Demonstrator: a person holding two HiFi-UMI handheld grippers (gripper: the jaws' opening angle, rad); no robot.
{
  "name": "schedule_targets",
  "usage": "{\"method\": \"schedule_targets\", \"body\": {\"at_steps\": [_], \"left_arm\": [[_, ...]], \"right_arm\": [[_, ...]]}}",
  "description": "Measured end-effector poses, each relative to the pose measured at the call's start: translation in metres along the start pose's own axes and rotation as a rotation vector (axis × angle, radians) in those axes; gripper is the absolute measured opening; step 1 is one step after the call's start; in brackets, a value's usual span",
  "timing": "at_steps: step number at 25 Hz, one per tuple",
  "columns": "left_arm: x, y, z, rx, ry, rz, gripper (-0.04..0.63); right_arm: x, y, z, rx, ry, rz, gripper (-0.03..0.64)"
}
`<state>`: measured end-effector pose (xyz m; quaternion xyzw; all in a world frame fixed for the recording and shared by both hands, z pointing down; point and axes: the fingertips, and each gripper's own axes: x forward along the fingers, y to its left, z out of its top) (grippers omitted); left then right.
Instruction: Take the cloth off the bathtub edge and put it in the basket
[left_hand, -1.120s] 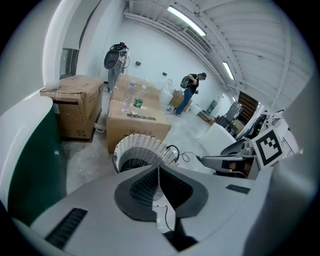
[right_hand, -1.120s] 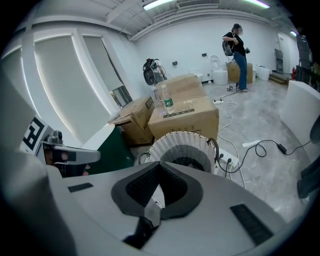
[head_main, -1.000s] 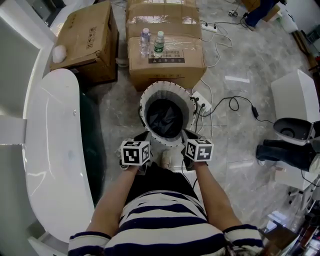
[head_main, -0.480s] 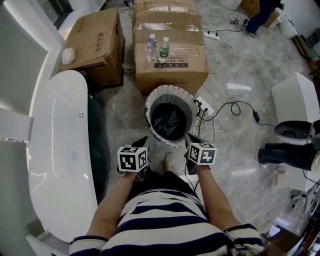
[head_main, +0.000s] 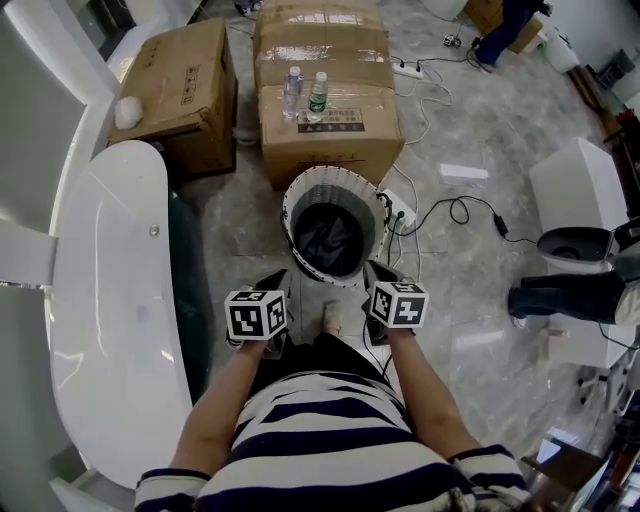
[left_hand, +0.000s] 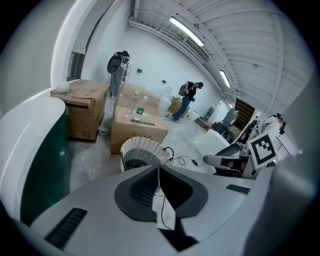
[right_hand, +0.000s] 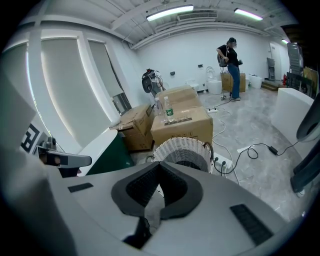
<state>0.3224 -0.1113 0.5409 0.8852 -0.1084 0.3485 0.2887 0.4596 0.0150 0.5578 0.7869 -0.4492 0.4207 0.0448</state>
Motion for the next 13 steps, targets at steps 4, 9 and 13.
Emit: {"method": "schedule_targets", "body": {"at_steps": [4,9,13], "left_arm": [[-0.008,0.004,0.000,-0.019,-0.003,-0.001,0.026],[-0.016,0.013,0.007,-0.038,-0.024,0.012,0.026],[-0.013,0.023,0.005,-0.062,-0.021,0.034,0.026]], "right_arm": [[-0.006,0.006,0.003,-0.021,-0.023,-0.005,0.026],[-0.008,0.010,0.011,-0.059,-0.041,-0.001,0.026],[-0.003,0.009,0.015,-0.078,-0.041,0.008,0.026]]}}
